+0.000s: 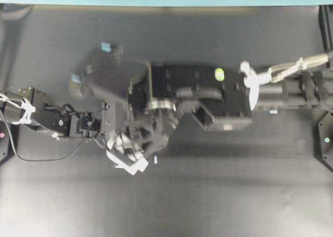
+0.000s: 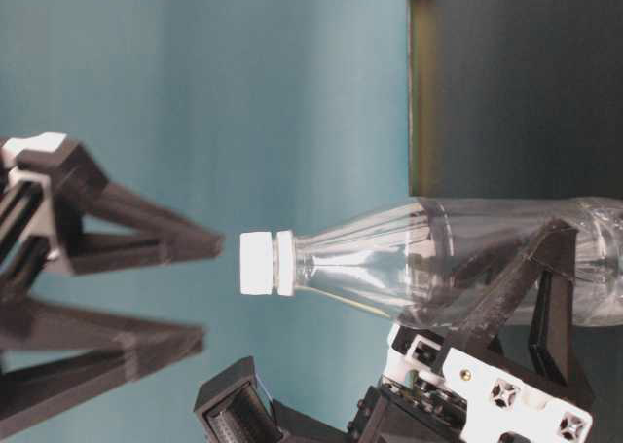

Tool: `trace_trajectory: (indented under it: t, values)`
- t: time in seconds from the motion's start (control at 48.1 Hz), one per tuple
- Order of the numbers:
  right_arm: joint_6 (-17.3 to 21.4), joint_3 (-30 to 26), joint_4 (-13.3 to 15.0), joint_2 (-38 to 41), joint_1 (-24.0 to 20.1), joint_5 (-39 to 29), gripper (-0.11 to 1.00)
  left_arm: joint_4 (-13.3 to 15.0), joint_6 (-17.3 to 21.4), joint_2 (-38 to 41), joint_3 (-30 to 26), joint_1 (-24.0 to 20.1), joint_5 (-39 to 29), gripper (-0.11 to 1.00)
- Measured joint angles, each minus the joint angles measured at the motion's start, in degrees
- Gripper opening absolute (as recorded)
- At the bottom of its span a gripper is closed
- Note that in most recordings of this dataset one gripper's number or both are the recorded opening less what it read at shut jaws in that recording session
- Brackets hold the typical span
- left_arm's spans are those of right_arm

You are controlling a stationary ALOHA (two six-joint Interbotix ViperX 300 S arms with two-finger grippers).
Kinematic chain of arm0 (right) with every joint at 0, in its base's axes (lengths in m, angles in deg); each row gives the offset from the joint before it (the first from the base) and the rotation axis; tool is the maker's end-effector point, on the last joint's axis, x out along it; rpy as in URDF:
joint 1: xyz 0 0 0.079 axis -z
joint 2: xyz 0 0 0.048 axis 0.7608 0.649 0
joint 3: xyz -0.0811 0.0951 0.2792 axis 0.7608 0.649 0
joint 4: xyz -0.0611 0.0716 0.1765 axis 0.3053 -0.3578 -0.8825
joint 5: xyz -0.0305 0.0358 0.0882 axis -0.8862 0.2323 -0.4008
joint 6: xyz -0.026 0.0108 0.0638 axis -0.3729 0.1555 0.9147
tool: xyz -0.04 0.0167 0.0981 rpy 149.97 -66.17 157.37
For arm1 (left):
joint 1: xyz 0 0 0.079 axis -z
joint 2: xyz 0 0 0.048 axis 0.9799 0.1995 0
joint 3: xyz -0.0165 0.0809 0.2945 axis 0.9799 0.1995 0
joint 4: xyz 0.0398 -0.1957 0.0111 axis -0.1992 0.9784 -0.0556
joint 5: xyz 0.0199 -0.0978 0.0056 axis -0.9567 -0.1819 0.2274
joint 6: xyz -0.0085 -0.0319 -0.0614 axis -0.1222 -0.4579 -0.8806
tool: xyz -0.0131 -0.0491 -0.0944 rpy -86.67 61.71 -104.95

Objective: Open the bottle cap by holding the bottle with the left arm and twisting the cap with the right arm.

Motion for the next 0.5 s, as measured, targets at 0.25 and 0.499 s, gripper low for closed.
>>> trace_trajectory:
  t: [0.25, 0.499]
  values:
    - [0.1, 4.3, 0.5, -1.7, 3.1, 3.3, 0.8, 0.0, 0.1, -0.1, 0.0, 0.1, -0.1, 0.79]
    - [0.0, 5.3, 0.6, -1.8, 3.0, 4.0, 0.79, 0.0, 0.0, 0.0, 0.0, 0.2, -0.1, 0.79]
